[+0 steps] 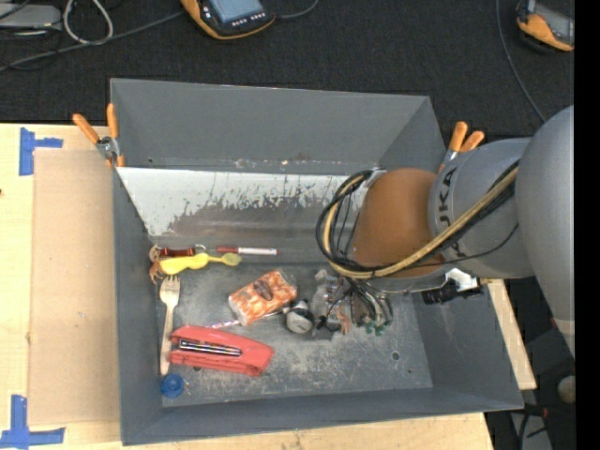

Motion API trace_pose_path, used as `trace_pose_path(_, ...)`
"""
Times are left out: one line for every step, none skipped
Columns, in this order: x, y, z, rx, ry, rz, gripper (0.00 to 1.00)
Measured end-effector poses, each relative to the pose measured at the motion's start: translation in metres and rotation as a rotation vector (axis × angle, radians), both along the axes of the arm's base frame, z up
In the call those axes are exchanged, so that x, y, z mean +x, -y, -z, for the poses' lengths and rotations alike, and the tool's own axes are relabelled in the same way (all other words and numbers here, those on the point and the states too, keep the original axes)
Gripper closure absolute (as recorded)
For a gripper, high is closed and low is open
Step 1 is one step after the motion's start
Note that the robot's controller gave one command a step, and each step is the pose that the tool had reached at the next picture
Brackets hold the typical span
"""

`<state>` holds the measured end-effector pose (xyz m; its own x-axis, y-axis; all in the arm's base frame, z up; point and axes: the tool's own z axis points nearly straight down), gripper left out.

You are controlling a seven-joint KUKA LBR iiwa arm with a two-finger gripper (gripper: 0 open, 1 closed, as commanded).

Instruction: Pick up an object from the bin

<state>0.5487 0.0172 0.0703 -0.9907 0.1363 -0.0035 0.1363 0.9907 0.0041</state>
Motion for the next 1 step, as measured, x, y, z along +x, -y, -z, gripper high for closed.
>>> trace_pose_path(0.002,-0.0226,-0.0627,0.0,-0.006,-0.008,1.0)
